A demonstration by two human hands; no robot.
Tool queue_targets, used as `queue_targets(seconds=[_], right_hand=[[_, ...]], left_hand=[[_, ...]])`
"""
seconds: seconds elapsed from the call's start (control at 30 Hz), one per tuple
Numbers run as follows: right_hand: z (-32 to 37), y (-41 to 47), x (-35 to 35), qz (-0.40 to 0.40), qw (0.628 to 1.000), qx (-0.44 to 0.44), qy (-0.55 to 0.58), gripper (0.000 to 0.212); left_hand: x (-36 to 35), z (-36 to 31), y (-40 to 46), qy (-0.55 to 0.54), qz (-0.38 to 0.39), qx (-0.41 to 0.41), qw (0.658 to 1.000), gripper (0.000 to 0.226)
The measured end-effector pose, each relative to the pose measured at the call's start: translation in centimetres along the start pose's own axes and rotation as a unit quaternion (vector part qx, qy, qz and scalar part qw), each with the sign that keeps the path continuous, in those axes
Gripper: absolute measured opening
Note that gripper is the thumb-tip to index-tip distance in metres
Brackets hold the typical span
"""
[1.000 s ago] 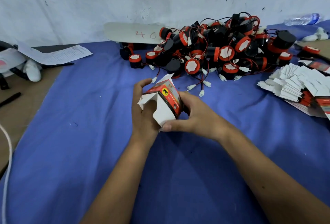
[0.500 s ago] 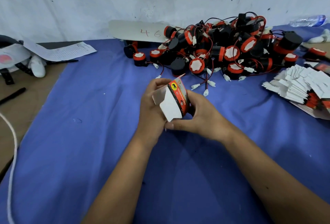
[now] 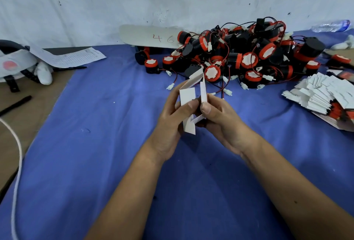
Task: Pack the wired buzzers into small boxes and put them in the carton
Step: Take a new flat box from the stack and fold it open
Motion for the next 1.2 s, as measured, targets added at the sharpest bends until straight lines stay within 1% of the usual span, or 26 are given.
queue_targets(seconds=[0.03,0.07,0.13,0.2,0.27,0.33,0.4,0.47,0.53,0.6,0.67,0.8,0.87,0.97,1.03,1.1,1.17,1.2], right_hand=[[-0.1,0.1,0.0,0.000,1.000,0.000,0.010,0.074],[-0.1,0.1,-0.1,0.005,1.000,0.000,0.021,0.069],[0.0,0.1,-0.3,0.024,0.999,-0.003,0.036,0.062],[-0.2,0.1,-0.3,0.036,0.998,-0.013,0.053,0.065],[-0.6,0.0,-0.1,0.036,0.997,-0.020,0.072,0.053],[-0.7,-0.1,-0.1,0.047,0.995,-0.027,0.084,0.044],[-0.7,-0.2,-0.2,0.068,0.993,-0.035,0.094,0.049],[-0.7,-0.3,-0.2,0.084,0.991,-0.038,0.095,0.064],[-0.6,-0.4,-0.5,0.108,0.988,-0.039,0.101,0.079],[-0.5,-0.4,-0.8,0.125,0.986,-0.040,0.105,0.085],[-0.3,-0.4,-1.2,0.132,0.986,-0.036,0.093,0.087],[-0.2,-0.4,-1.4,0.137,0.986,-0.028,0.088,0.087],[-0.2,-0.4,-1.0,0.132,0.988,-0.022,0.080,0.090],[-0.2,-0.2,-0.8,0.112,0.992,-0.011,0.047,0.096],[-0.1,0.0,-0.4,0.070,0.997,0.002,0.013,0.092],[0.3,0.1,0.1,-0.002,0.998,0.028,-0.051,0.080],[0.7,0.0,0.9,-0.092,0.987,0.058,-0.119,0.066],[0.8,-0.1,1.2,-0.125,0.980,0.068,-0.137,0.060]], left_hand=[[0.3,-0.2,0.1,0.001,-0.022,-0.010,1.000,0.062],[0.5,-0.4,0.2,0.003,-0.038,-0.020,0.999,0.061],[0.8,-0.7,0.2,0.005,-0.055,-0.035,0.998,0.059],[0.8,-0.8,0.2,0.015,-0.058,-0.041,0.997,0.054],[0.8,-0.6,0.2,0.040,-0.051,-0.045,0.997,0.047],[0.8,-0.4,0.0,0.065,-0.039,-0.051,0.996,0.046],[0.9,-0.2,-0.1,0.080,-0.018,-0.049,0.995,0.051],[0.8,-0.2,-0.1,0.081,0.000,-0.036,0.996,0.057],[1.0,-0.3,0.0,0.061,0.006,-0.028,0.998,0.058],[1.2,-0.4,0.0,0.038,0.003,-0.030,0.999,0.055],[1.4,-0.5,0.1,0.040,-0.013,-0.035,0.998,0.050],[1.8,-0.1,0.1,0.054,-0.085,-0.033,0.994,0.047],[1.9,0.0,0.1,0.046,-0.105,-0.040,0.993,0.042],[2.0,0.1,0.1,0.036,-0.113,-0.045,0.992,0.032],[2.0,0.1,0.1,0.033,-0.130,-0.044,0.990,0.028],[1.9,0.2,0.0,0.040,-0.147,-0.037,0.988,0.028],[1.5,0.4,0.0,0.069,-0.145,-0.030,0.987,0.027],[1.2,0.5,0.0,0.087,-0.142,-0.027,0.986,0.028]])
Point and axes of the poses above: each hand's wrist, its own y-axis towards the middle knuckle, its own x-axis out of the back of the hand, z = x × y, the point moved 7 cm from there along y, towards the middle knuckle, and after that the axes turned 7 degrees about -x, right-handed, at the moved point
